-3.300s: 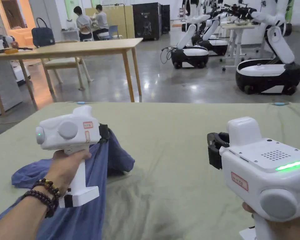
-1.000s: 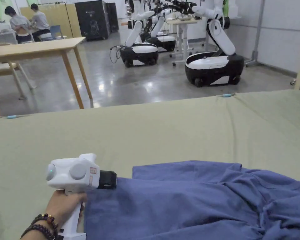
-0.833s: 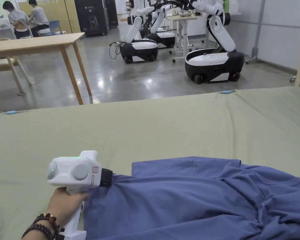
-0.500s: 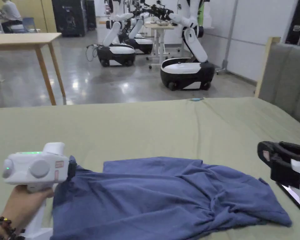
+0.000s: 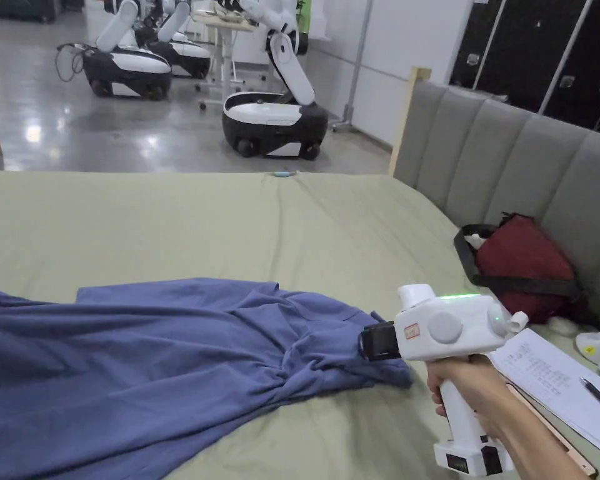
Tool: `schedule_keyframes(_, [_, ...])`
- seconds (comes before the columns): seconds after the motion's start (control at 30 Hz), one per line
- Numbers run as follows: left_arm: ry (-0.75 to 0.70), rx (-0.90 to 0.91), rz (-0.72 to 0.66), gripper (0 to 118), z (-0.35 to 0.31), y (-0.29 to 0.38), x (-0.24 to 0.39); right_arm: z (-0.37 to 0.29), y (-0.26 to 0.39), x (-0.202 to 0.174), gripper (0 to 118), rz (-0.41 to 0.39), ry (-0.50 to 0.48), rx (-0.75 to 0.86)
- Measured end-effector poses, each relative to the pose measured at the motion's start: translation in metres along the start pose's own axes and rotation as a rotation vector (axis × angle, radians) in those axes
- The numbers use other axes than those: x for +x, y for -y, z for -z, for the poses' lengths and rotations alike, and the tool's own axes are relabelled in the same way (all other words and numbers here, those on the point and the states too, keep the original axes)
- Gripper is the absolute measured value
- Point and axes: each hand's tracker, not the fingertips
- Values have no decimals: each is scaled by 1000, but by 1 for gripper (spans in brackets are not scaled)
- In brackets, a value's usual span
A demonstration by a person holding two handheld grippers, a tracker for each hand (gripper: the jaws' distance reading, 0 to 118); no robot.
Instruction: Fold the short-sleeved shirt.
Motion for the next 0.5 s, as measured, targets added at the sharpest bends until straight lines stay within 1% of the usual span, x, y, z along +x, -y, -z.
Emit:
schedule_keyframes(0.03, [-2,-3,3,0,0,0,0,7,0,-1,104,3,-1,-17])
schedule_keyframes(0.07, [-5,-11,1,0,1,0,0,12,2,-1,93,12,0,-31])
schedule_keyframes(0.1, [-7,-14,1,0,3,0,0,16,5,-2,72,21,-2,-57])
schedule_keyframes(0.17, [-5,-17,-9,0,4,1,-2,20,8,-6,18,35,-39,-77])
schedule_keyframes(0.2, [-6,-19,-14,0,4,2,-2,18,11,-13,6,31,-70,-56])
schedule_keyframes(0.23, [-7,-20,-14,0,4,4,0,16,12,-19,6,5,-83,-32])
schedule_keyframes(0.27, [-6,-21,-11,0,4,5,0,14,11,-27,6,-31,-104,-40])
schedule_keyframes(0.3, [-8,-24,-4,0,4,6,1,15,7,-39,6,-74,-17,-46])
schedule_keyframes(0.33, [-12,-24,2,0,4,7,2,15,5,-43,6,-108,2,-46])
schedule_keyframes(0.37, [-24,-9,7,0,3,7,3,11,2,-44,6,-103,-27,-4])
schedule_keyframes(0.43, [-31,58,-22,0,-7,5,3,-3,-9,-46,6,-40,-104,70])
schedule_keyframes(0.47, [-19,78,-48,0,-13,0,1,-15,-19,-51,6,-38,-108,131])
schedule_keyframes(0.5, [-18,103,-49,0,-21,-5,2,-27,-31,-57,6,-51,-90,185])
